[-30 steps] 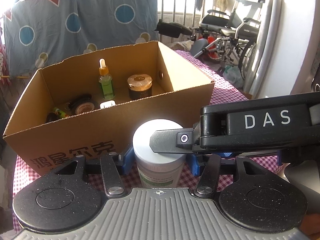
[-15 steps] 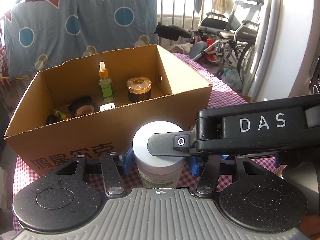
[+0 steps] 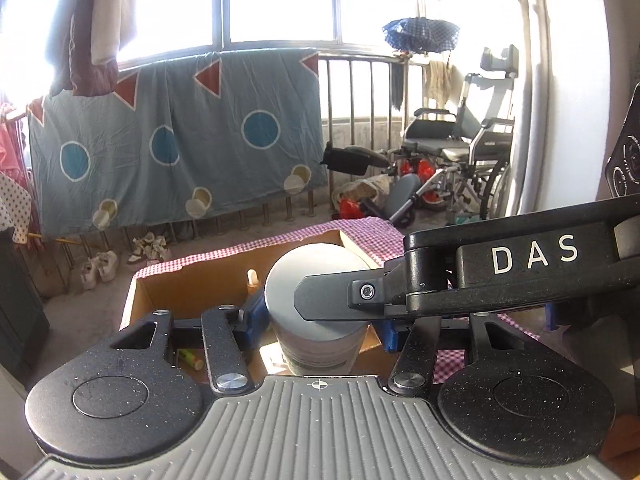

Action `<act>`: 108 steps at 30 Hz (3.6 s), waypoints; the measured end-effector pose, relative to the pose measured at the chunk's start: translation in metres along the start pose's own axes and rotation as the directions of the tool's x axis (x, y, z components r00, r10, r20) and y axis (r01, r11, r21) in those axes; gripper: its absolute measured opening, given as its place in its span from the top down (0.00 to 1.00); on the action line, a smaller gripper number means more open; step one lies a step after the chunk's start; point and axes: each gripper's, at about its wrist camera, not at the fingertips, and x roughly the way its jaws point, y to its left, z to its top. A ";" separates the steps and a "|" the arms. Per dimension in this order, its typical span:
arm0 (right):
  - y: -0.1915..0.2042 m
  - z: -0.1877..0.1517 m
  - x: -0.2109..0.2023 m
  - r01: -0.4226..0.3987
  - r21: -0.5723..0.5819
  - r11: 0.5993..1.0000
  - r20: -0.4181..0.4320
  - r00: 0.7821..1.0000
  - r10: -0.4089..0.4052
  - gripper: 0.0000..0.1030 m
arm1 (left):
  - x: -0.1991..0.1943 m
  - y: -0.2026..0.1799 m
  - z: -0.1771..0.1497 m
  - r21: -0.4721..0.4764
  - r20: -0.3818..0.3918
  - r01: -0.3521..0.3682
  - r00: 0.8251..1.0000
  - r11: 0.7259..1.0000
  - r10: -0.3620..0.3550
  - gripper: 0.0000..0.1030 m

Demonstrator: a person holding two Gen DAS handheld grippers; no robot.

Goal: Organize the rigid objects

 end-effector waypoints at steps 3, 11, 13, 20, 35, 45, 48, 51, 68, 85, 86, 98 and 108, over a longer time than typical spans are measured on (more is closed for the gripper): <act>0.001 0.023 0.007 0.011 -0.032 0.999 0.012 1.000 -0.011 0.42 | 0.013 0.005 0.018 -0.001 0.012 0.016 1.000 1.000 -0.016 0.48; -0.054 0.048 0.054 0.077 0.060 0.995 -0.086 0.994 -0.071 0.42 | 0.090 0.010 0.016 -0.051 -0.141 0.076 0.987 0.996 -0.082 0.48; -0.071 0.044 0.065 0.097 0.083 0.992 -0.122 0.989 -0.087 0.42 | 0.106 0.012 0.009 -0.069 -0.182 0.089 0.978 0.994 -0.100 0.48; -0.102 0.037 0.089 0.143 0.090 0.986 -0.177 0.976 -0.126 0.42 | 0.142 0.015 -0.006 -0.089 -0.281 0.103 0.952 0.991 -0.124 0.48; -0.114 0.042 0.084 0.159 0.071 0.985 -0.126 0.981 -0.149 0.41 | 0.168 0.010 -0.020 -0.075 -0.375 0.092 0.920 0.993 -0.113 0.33; -0.101 0.031 0.040 0.139 0.111 0.984 -0.030 0.990 -0.136 0.38 | 0.129 0.015 -0.007 -0.101 -0.255 0.095 0.960 0.990 -0.118 0.07; -0.090 0.024 0.019 0.137 0.111 0.984 0.018 0.990 -0.140 0.36 | 0.107 0.012 0.000 -0.109 -0.202 0.105 0.971 0.988 -0.126 0.02; -0.079 0.014 -0.004 0.129 0.117 0.985 0.069 0.988 -0.138 0.28 | 0.075 0.012 0.002 -0.109 -0.154 0.140 0.976 0.984 -0.156 0.01; -0.026 -0.047 -0.037 0.315 -0.057 0.947 0.104 0.946 -0.308 0.00 | 0.001 0.032 -0.046 -0.183 -0.195 -0.189 0.969 0.965 0.153 0.00; 0.000 -0.055 0.021 0.485 -0.258 0.836 0.056 0.871 -0.488 0.00 | 0.012 0.045 -0.060 -0.181 -0.269 -0.276 0.937 0.944 0.223 0.00; 0.000 -0.055 0.025 0.486 -0.262 0.834 0.046 0.869 -0.492 0.00 | 0.014 0.046 -0.059 -0.172 -0.272 -0.286 0.934 0.943 0.233 0.00; 0.005 -0.049 0.057 0.522 -0.309 0.795 0.002 0.836 -0.549 0.00 | 0.026 0.062 -0.053 -0.182 -0.320 -0.343 0.907 0.922 0.274 0.00; 0.007 -0.049 0.065 0.532 -0.317 0.785 -0.012 0.826 -0.564 0.00 | 0.029 0.071 -0.056 -0.182 -0.355 -0.365 0.890 0.913 0.285 0.01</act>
